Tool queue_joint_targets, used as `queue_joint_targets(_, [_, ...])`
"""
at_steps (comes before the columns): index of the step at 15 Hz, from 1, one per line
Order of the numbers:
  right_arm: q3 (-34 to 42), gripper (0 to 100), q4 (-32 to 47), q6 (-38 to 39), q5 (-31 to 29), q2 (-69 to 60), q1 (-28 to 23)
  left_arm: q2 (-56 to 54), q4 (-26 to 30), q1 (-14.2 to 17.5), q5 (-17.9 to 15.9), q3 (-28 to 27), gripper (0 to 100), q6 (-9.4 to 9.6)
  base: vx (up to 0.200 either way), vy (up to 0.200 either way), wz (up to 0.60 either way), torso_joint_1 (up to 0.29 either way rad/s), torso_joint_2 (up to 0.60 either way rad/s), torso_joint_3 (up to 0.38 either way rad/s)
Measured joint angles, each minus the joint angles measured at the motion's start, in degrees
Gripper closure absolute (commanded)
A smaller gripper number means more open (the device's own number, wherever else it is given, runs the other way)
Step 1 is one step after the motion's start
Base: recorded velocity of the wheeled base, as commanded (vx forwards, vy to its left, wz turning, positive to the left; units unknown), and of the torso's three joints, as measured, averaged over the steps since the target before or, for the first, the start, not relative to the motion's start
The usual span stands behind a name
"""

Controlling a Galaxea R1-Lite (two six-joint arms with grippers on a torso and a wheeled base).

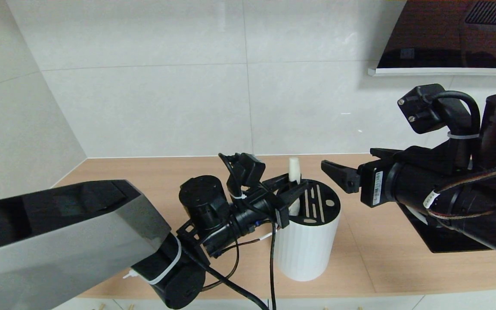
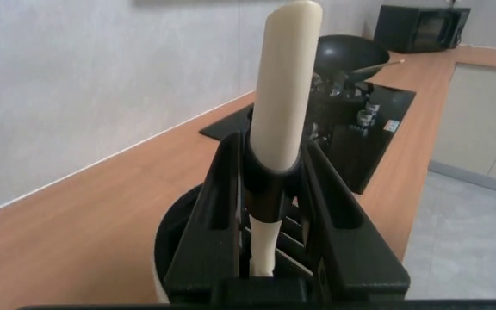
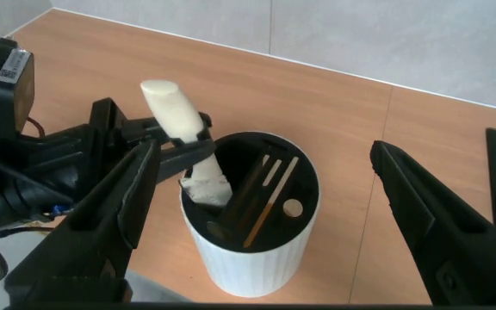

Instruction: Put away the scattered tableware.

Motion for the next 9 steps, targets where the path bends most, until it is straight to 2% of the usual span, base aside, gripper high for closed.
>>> queue_joint_targets(9, [0.0, 0, 0.0, 0.0, -0.02, 0.09, 0.01, -0.41, -0.49, -0.22, 0.6, -0.16, 0, -0.11, 0.0, 0.0, 0.0, 0.0, 0.0, 0.0])
